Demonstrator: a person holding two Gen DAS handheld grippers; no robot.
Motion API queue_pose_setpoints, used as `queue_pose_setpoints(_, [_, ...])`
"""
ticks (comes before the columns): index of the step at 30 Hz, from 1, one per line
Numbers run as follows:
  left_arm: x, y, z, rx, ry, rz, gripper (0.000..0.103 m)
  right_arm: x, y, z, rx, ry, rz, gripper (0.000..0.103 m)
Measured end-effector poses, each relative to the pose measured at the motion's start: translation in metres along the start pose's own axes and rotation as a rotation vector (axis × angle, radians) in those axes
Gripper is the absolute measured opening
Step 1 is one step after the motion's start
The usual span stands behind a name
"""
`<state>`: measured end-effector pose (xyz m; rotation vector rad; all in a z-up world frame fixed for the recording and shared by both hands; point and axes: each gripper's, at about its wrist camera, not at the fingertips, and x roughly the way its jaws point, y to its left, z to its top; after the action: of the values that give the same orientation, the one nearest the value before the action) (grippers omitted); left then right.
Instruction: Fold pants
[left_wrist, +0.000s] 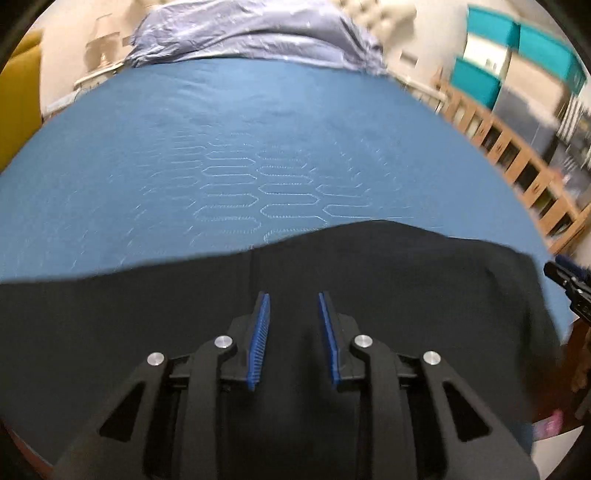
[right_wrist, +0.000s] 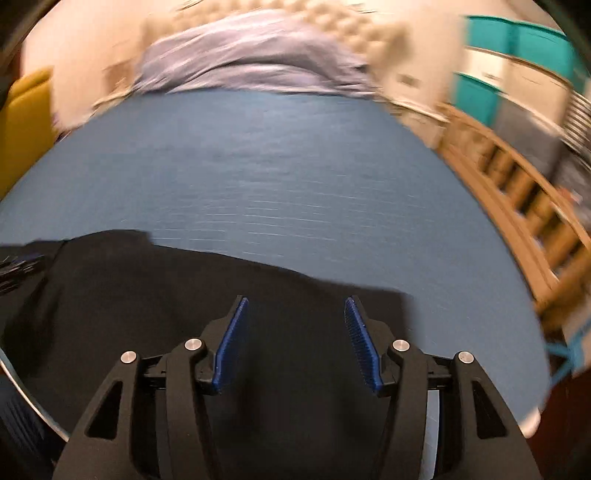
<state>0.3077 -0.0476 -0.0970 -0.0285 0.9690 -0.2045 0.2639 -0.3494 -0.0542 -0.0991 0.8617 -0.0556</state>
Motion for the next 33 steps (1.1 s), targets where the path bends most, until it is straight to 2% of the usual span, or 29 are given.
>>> queue_pose_setpoints(2, [0.030, 0.003, 0.010, 0.020, 0.084, 0.052, 0.027, 0.038, 0.026, 0.007, -0.073, 0.061, -0.026, 0.054])
queue_pose_setpoints(3, [0.037, 0.012, 0.014, 0.002, 0.093, 0.065, 0.024, 0.055, 0.030, 0.006, -0.098, 0.094, -0.050, 0.054])
queue_pose_setpoints(4, [0.036, 0.024, 0.016, -0.018, 0.081, 0.066, 0.020, 0.073, 0.028, 0.003, -0.105, 0.134, -0.090, 0.054])
queue_pose_setpoints(5, [0.029, 0.046, 0.021, -0.051, 0.055, 0.116, 0.020, 0.086, 0.017, 0.001, -0.082, 0.161, -0.125, 0.054])
queue_pose_setpoints(6, [0.022, 0.062, 0.021, -0.081, 0.037, 0.141, 0.021, 0.090, 0.004, -0.001, -0.036, 0.162, -0.105, 0.054])
queue_pose_setpoints(7, [0.009, 0.092, 0.021, -0.149, 0.009, 0.182, 0.035, 0.090, -0.004, -0.001, -0.002, 0.158, -0.068, 0.054])
queue_pose_setpoints(8, [-0.003, 0.116, 0.017, -0.202, -0.018, 0.197, 0.041, 0.090, -0.007, 0.000, 0.004, 0.159, -0.055, 0.053])
queue_pose_setpoints(9, [-0.012, 0.131, 0.015, -0.229, -0.037, 0.194, 0.041, 0.089, -0.005, 0.000, -0.012, 0.162, -0.065, 0.054])
queue_pose_setpoints(10, [-0.029, 0.153, 0.009, -0.245, -0.063, 0.190, 0.041, 0.085, -0.003, 0.002, -0.024, 0.164, -0.110, 0.056])
queue_pose_setpoints(11, [-0.039, 0.163, 0.003, -0.237, -0.079, 0.188, 0.042, 0.075, -0.003, 0.006, -0.008, 0.141, -0.154, 0.060])
queue_pose_setpoints(12, [-0.051, 0.173, -0.003, -0.218, -0.094, 0.194, 0.044, 0.056, -0.006, 0.008, 0.045, 0.074, -0.126, 0.070])
queue_pose_setpoints(14, [-0.070, 0.200, -0.024, -0.204, -0.107, 0.244, 0.055, 0.035, -0.002, 0.005, 0.067, 0.008, -0.060, 0.084])
queue_pose_setpoints(17, [-0.079, 0.257, -0.058, -0.258, -0.073, 0.280, 0.055, 0.024, 0.009, -0.008, 0.008, 0.013, -0.098, 0.084])
queue_pose_setpoints(20, [-0.086, 0.315, -0.084, -0.343, -0.022, 0.374, 0.055, 0.023, 0.005, -0.024, 0.033, 0.036, -0.102, 0.085])
queue_pose_setpoints(21, [-0.091, 0.332, -0.088, -0.378, -0.028, 0.393, 0.055, 0.027, 0.006, -0.027, 0.026, 0.060, -0.115, 0.086])
queue_pose_setpoints(24, [-0.122, 0.387, -0.096, -0.475, -0.089, 0.526, 0.058, 0.041, 0.006, -0.040, 0.005, 0.115, -0.208, 0.086])
queue_pose_setpoints(26, [-0.150, 0.412, -0.104, -0.571, -0.170, 0.570, 0.068, 0.034, -0.005, -0.047, 0.059, 0.108, -0.274, 0.086])
queue_pose_setpoints(28, [-0.175, 0.432, -0.123, -0.632, -0.221, 0.553, 0.069, 0.013, -0.017, -0.048, 0.137, 0.053, -0.263, 0.087])
queue_pose_setpoints(30, [-0.191, 0.446, -0.145, -0.681, -0.227, 0.462, 0.069, -0.006, -0.015, -0.050, 0.176, 0.011, -0.217, 0.088])
queue_pose_setpoints(31, [-0.194, 0.452, -0.157, -0.731, -0.226, 0.384, 0.069, -0.020, -0.006, -0.053, 0.172, -0.018, -0.176, 0.088])
queue_pose_setpoints(33, [-0.195, 0.455, -0.175, -0.790, -0.234, 0.295, 0.066, -0.037, 0.019, -0.057, 0.124, -0.061, -0.124, 0.088])
